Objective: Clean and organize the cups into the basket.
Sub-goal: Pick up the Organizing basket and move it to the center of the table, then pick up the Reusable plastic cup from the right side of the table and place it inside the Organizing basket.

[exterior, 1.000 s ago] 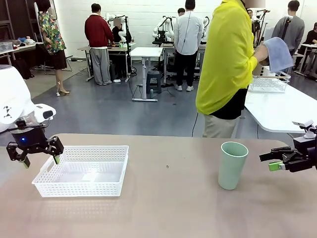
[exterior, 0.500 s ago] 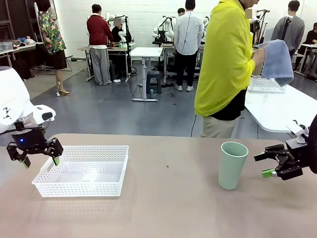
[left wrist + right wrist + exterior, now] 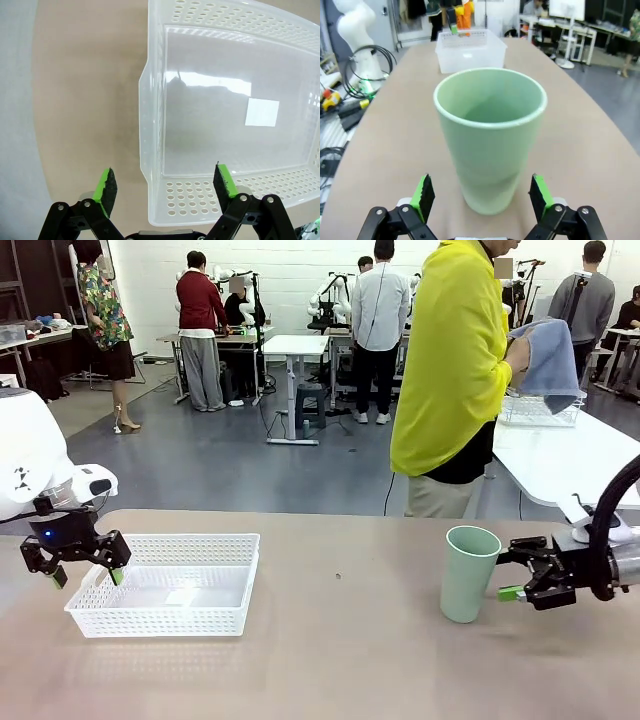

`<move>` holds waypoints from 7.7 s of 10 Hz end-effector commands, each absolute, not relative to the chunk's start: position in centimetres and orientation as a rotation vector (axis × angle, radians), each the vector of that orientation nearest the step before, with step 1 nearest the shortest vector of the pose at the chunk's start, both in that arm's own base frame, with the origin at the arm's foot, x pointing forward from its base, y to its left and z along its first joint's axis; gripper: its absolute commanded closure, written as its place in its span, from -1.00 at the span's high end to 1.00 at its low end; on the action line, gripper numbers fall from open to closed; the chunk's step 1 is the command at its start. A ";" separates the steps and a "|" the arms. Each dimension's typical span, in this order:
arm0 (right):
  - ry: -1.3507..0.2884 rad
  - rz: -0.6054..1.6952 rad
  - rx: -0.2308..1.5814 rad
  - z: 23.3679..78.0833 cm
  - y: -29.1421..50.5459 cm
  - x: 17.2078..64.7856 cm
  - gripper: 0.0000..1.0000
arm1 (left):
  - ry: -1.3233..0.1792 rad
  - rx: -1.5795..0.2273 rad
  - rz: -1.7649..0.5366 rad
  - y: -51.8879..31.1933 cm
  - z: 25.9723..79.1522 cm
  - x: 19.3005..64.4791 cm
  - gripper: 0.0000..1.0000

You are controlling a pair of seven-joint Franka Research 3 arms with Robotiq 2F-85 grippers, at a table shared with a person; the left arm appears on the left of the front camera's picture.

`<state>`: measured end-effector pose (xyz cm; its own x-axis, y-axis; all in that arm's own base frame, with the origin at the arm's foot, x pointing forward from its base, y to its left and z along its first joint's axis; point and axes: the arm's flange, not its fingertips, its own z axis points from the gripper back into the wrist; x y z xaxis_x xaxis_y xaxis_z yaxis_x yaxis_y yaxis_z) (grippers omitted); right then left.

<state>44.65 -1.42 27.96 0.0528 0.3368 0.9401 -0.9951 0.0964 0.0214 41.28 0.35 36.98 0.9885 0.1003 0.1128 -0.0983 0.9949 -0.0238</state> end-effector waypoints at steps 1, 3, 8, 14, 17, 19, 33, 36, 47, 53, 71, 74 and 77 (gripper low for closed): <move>-0.954 1.236 0.993 27.1 -0.3 45.7 1.00 | -0.126 -0.042 0.093 0.6 36.5 41.6 1.00; -0.950 1.245 0.996 26.6 0.3 46.0 1.00 | -0.124 -0.047 0.087 0.3 36.4 41.4 1.00; -0.935 1.249 0.963 25.2 1.3 47.8 1.00 | -0.099 -0.014 0.014 -0.6 35.0 40.7 1.00; -0.923 1.253 1.001 23.9 3.2 49.5 1.00 | -0.078 -0.013 0.002 0.0 33.9 40.9 1.00; -0.903 1.261 1.018 23.9 3.2 49.3 -1.00 | -0.081 -0.023 -0.002 0.0 33.8 40.9 -0.20; -0.898 1.267 1.021 23.7 3.2 49.3 -1.00 | -0.086 -0.024 -0.002 0.0 33.9 40.9 -1.00; -1.015 1.230 0.945 35.8 1.4 41.8 -0.54 | -0.127 -0.029 0.055 0.2 38.9 41.0 -1.00; -1.039 1.176 0.929 41.7 1.1 38.8 -0.54 | -0.125 -0.006 0.063 0.4 39.5 41.0 -1.00; -1.010 1.059 0.847 48.9 -1.3 34.3 -0.54 | -0.126 0.194 0.065 -11.2 40.0 44.3 -1.00; -1.010 1.059 0.847 48.9 -1.3 34.3 -0.54 | -0.117 0.284 0.026 -23.4 38.9 46.3 -1.00; -0.982 1.054 0.843 49.0 -1.5 34.0 0.60 | -0.088 0.111 0.063 -30.8 38.0 44.1 -1.00; -0.508 1.380 0.418 49.4 6.6 35.3 0.60 | -0.088 0.111 0.063 -30.8 38.0 44.1 -1.00; -0.231 1.532 0.204 48.0 13.9 39.0 0.60 | -0.088 0.111 0.063 -30.8 38.0 44.1 -1.00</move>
<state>36.26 13.19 48.42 0.0273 0.9291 0.3689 -0.9978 0.0479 -0.0468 44.13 -30.80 38.12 0.9943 0.0566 0.0906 -0.0663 0.9920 0.1074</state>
